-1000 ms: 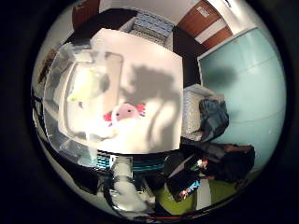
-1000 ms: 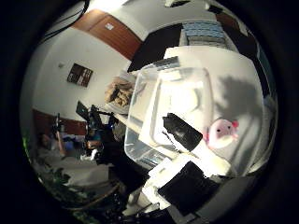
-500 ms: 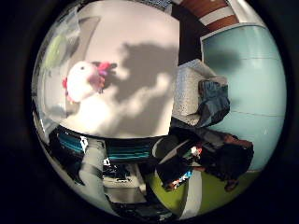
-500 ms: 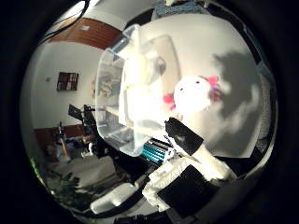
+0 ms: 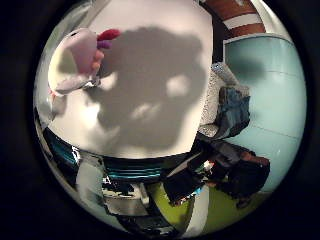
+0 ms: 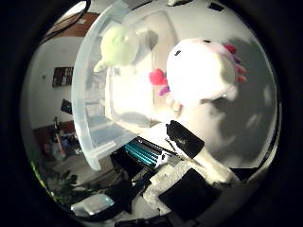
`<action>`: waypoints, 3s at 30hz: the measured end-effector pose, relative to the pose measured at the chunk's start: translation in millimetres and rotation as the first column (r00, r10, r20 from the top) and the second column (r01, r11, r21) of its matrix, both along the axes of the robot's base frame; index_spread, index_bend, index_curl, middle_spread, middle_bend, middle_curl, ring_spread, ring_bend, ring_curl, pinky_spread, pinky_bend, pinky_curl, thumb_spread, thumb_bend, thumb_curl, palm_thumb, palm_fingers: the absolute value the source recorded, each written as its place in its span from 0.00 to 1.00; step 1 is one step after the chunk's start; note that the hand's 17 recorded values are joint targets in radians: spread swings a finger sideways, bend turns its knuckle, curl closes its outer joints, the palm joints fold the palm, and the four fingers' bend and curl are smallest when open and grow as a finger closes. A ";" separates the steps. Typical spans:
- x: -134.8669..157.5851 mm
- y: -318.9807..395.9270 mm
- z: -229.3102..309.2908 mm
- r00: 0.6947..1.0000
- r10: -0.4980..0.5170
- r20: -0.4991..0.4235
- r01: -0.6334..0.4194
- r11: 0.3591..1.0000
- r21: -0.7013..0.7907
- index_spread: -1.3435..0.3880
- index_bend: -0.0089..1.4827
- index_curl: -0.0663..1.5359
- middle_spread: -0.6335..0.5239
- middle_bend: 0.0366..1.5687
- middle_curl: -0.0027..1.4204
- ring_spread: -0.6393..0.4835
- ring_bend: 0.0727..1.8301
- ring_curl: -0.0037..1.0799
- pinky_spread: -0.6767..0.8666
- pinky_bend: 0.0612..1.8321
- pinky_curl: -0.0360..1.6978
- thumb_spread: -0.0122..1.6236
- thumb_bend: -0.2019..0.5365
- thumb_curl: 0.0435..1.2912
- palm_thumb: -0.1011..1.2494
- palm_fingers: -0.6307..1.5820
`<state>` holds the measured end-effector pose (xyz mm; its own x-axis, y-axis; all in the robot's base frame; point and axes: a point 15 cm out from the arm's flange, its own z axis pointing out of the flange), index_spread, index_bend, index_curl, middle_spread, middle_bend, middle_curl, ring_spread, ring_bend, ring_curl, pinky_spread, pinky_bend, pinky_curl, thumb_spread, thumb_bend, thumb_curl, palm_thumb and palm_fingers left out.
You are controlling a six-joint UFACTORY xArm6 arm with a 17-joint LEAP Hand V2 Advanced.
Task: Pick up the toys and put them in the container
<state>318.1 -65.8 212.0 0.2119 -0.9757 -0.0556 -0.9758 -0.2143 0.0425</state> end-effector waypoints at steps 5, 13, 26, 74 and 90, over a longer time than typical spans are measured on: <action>4.7 6.3 -11.6 1.000 0.013 -0.016 -0.013 1.000 0.008 0.55 0.11 0.20 0.55 0.11 0.23 0.74 0.16 0.22 0.72 0.22 0.19 0.70 0.25 0.28 0.56 0.35; 13.4 16.4 -38.7 0.998 0.039 -0.051 -0.038 0.999 0.008 0.55 0.11 0.21 0.56 0.10 0.23 0.74 0.16 0.22 0.71 0.21 0.19 0.70 0.25 0.28 0.56 0.35; 17.5 15.7 -71.4 0.992 0.043 -0.117 -0.042 0.999 0.018 0.55 0.11 0.20 0.52 0.13 0.24 0.71 0.19 0.23 0.71 0.19 0.18 0.70 0.25 0.28 0.58 0.40; 16.6 97.0 258.2 0.950 0.086 0.301 -0.073 0.996 -0.052 0.63 0.71 0.65 0.39 0.82 0.66 0.33 0.73 0.81 0.31 0.68 0.63 0.68 0.26 0.45 0.84 0.74; -16.2 270.6 248.1 0.932 0.262 0.249 -0.273 0.962 0.009 0.63 0.68 0.67 0.39 0.80 0.67 0.33 0.70 0.84 0.30 0.65 0.67 0.68 0.25 0.47 0.82 0.75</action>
